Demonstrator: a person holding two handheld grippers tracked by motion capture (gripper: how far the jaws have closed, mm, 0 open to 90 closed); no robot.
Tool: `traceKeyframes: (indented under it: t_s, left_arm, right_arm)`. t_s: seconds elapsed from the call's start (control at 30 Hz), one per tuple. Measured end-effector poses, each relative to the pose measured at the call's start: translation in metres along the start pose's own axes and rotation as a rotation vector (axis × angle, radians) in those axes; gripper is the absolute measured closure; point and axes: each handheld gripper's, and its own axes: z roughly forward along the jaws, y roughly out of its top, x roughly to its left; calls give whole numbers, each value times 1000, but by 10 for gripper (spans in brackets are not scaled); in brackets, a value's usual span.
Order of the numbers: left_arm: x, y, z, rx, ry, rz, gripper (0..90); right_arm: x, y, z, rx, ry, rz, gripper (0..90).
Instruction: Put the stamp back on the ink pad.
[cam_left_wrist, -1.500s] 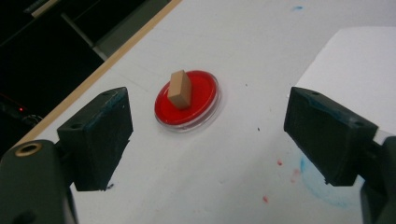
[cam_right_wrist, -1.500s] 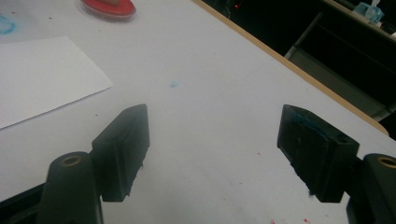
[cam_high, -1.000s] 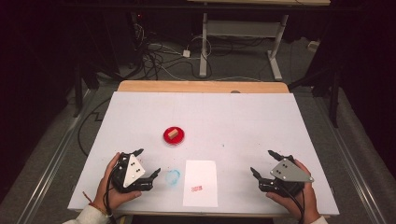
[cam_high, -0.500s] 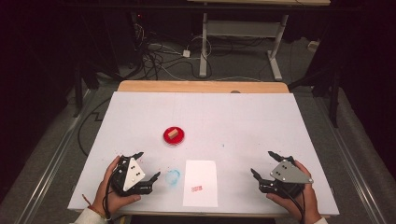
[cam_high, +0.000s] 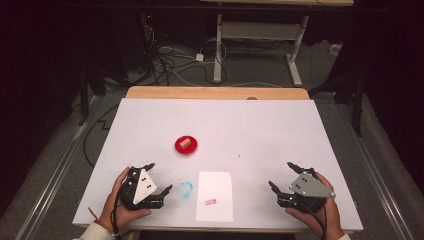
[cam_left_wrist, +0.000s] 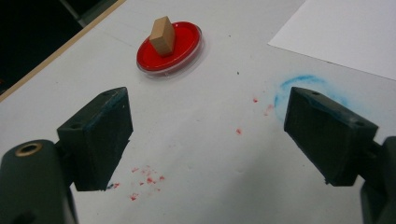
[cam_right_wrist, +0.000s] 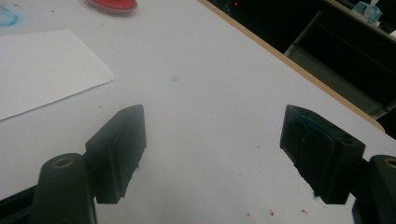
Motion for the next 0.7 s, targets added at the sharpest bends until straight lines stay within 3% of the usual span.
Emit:
traceKeyframes:
  t_s: [0.7]
  left_arm:
    - [-1, 2, 1, 9, 6, 6, 149]
  right_arm:
    - [1, 1, 0, -4, 3, -4, 233]
